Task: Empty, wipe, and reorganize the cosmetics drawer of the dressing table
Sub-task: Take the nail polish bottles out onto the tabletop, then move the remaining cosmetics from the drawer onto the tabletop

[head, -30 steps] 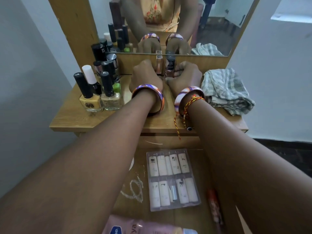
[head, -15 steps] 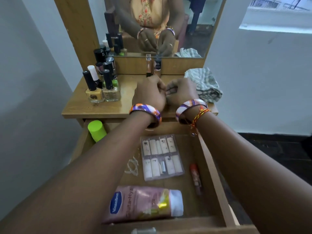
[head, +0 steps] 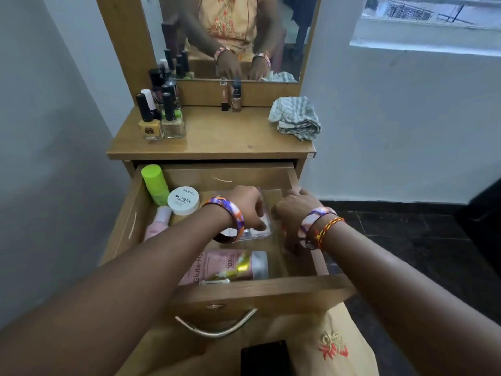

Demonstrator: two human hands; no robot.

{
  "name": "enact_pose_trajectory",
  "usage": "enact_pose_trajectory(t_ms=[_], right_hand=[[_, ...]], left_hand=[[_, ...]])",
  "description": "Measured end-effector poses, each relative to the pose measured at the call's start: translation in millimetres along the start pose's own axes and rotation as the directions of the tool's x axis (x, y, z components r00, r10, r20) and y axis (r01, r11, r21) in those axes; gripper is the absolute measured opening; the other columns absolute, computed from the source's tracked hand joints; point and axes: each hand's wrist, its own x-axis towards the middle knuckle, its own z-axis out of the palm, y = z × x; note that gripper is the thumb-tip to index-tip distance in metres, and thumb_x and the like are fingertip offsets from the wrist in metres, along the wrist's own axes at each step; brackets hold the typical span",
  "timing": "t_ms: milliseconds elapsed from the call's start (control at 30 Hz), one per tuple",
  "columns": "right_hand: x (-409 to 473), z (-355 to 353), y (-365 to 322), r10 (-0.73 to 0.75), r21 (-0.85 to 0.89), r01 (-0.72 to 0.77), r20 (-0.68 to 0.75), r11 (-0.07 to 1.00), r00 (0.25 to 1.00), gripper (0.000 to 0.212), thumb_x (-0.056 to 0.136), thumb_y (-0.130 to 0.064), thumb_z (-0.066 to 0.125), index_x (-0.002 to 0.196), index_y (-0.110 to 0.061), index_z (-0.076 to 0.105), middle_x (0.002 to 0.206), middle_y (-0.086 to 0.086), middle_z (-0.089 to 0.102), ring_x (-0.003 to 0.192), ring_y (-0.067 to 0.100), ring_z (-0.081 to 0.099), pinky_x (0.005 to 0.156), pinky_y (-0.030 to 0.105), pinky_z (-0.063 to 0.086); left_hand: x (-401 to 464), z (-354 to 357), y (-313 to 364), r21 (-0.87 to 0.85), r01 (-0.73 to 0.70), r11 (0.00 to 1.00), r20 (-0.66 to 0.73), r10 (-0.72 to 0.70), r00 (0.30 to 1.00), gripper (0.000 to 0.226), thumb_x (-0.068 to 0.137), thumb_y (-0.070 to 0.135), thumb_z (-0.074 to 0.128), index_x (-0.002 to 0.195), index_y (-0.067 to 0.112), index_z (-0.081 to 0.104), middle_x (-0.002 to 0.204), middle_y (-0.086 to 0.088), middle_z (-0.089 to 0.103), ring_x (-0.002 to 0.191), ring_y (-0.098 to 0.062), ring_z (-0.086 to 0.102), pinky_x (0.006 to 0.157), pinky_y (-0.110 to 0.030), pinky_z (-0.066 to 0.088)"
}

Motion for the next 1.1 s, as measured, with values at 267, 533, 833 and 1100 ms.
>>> enact_pose_trajectory(t_ms=[267,533,833,1100], right_hand=[[5,21,-16,0.036,-0.247,-0.041,-0.021,0.968,0.999,0.028,0.092,-0.023,0.055,0.12,-0.016,0.057,0.122,0.001,0.062,0.123,0.026,0.044,0.108,0.041,0.024],[6,13,-20,0.042,-0.157,-0.058,-0.102,0.986,0.994,0.036,0.089,-0.031,0.059,0.123,-0.02,0.056,0.122,0.003,0.061,0.115,0.03,0.056,0.112,0.052,0.019],[13,-32,-53,-0.044,0.525,0.128,-0.17,0.841,0.984,0.061,0.066,-0.022,0.08,0.121,-0.014,0.055,0.119,0.007,0.043,0.099,0.024,0.055,0.076,0.026,0.047],[14,-33,-66,-0.05,0.917,0.108,-0.096,0.384,0.994,0.059,0.07,-0.014,0.077,0.125,-0.019,0.056,0.086,-0.005,0.063,0.082,0.011,0.061,0.093,0.031,0.048]], left_hand=[[-10,-3,-38,0.022,0.044,0.999,-0.04,-0.043,0.998,0.029,0.079,0.022,0.072,0.102,0.004,0.069,0.102,-0.01,0.07,0.086,-0.02,0.062,0.081,-0.03,0.05],[-23,-28,-83,0.148,0.206,0.967,-0.138,-0.186,0.973,0.017,0.077,0.016,0.071,0.085,0.002,0.068,0.078,-0.012,0.066,0.077,-0.026,0.058,0.067,-0.028,0.045],[-41,-23,-124,0.302,0.399,0.866,-0.168,-0.364,0.916,0.043,0.075,0.029,0.074,0.108,0.003,0.061,0.104,-0.014,0.062,0.103,-0.03,0.062,0.082,-0.031,0.05],[-41,3,-128,0.337,0.367,0.867,-0.214,-0.31,0.927,0.029,0.082,0.015,0.057,0.109,0.007,0.061,0.102,-0.014,0.063,0.095,-0.03,0.062,0.074,-0.031,0.049]])
